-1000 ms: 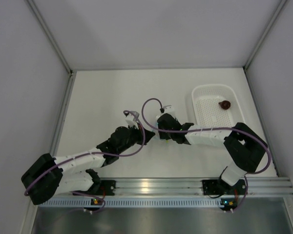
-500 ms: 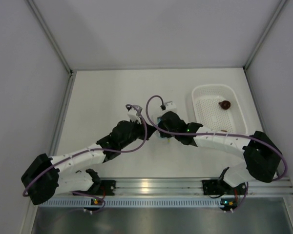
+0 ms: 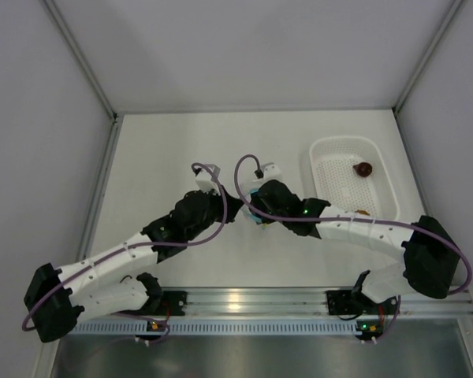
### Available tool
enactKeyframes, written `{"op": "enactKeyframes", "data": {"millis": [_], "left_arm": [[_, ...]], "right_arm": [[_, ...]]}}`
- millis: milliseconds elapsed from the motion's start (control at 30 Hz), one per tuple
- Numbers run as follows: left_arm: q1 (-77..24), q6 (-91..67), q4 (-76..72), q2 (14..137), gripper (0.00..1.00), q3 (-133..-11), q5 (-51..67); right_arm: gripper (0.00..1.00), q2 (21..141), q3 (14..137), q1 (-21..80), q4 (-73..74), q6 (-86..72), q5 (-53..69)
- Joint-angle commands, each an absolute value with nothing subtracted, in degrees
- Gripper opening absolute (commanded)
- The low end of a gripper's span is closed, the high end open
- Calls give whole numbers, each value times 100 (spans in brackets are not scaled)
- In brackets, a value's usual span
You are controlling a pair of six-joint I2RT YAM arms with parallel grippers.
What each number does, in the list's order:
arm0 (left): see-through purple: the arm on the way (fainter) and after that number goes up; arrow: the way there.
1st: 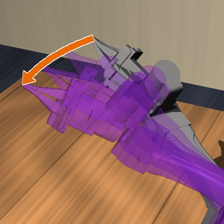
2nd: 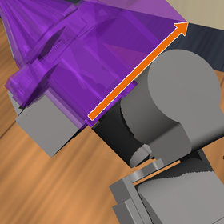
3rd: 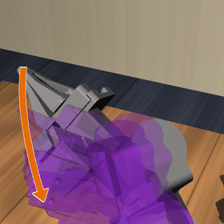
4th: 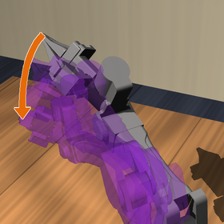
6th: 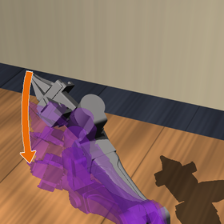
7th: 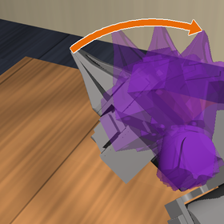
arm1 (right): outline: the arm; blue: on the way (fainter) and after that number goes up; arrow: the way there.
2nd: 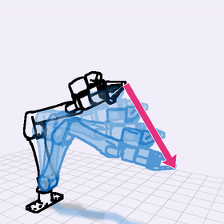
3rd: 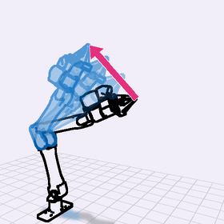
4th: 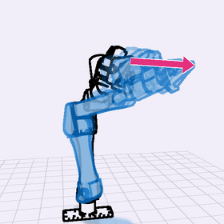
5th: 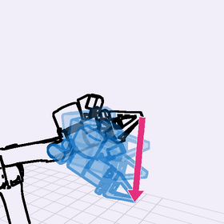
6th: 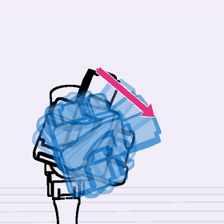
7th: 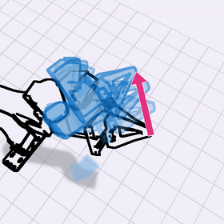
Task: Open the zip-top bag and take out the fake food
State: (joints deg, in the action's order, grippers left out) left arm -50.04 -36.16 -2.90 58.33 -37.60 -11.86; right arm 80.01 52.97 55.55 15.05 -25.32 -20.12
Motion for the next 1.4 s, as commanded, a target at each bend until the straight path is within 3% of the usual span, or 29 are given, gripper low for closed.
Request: {"op": "enactKeyframes", "data": {"millis": [0,367,633,800,1100,1367], "left_arm": [[-4869,-3647,290,5538,0,-3850,-2153],[-4869,-3674,281,5941,0,-3946,-2110],[-4869,-3393,-140,6345,0,-3955,-1003],[-4869,-3174,-167,6399,0,-3946,-949],[-4869,-2260,-633,6416,0,-3805,456],[-4869,-2391,-255,6714,0,-4096,-474]], "right_arm": [[34,7910,5431,5678,1740,-2505,-1820],[32,7603,5432,6231,1327,-2171,-1960],[32,7243,5475,6223,1415,-2303,-2838],[32,7400,5625,6012,2107,-2601,-3428],[30,7716,5826,5247,2461,-3208,-2673],[27,7831,6222,5572,2443,-2944,-2276]]}}
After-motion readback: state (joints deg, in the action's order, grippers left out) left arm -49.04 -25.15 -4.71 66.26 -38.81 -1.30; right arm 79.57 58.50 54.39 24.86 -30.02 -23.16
